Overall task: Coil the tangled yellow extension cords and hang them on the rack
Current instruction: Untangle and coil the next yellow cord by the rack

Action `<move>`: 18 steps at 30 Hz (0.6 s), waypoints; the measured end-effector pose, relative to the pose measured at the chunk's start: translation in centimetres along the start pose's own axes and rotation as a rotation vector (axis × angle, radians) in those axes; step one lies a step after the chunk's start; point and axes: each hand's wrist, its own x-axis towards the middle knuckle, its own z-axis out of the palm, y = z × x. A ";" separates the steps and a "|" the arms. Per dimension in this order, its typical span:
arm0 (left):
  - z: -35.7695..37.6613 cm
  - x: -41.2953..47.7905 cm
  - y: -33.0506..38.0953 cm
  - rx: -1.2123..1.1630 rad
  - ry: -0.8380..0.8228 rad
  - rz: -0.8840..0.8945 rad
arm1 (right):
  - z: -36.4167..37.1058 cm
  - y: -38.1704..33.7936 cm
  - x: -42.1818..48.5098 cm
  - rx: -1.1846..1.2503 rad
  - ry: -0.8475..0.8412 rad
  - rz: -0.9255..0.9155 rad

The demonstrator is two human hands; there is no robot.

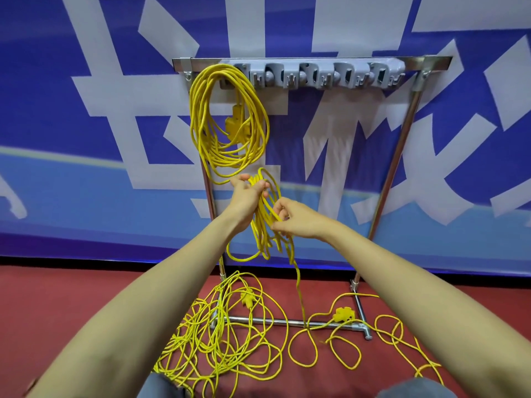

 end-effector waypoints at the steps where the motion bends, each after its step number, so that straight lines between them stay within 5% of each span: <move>1: -0.1 0.3 0.3 -0.024 0.020 0.012 | -0.1 0.3 -0.3 -0.002 -0.048 0.016; 4: -0.9 1.1 1.5 -0.106 0.031 0.016 | -0.9 2.4 -1.0 0.004 -0.130 0.073; 12: -0.6 1.3 2.8 -0.251 -0.162 -0.051 | -1.5 7.0 0.4 -0.338 0.005 0.095; 18: -0.4 1.4 3.4 -0.131 -0.255 -0.092 | -1.3 9.7 0.5 -0.431 0.227 -0.024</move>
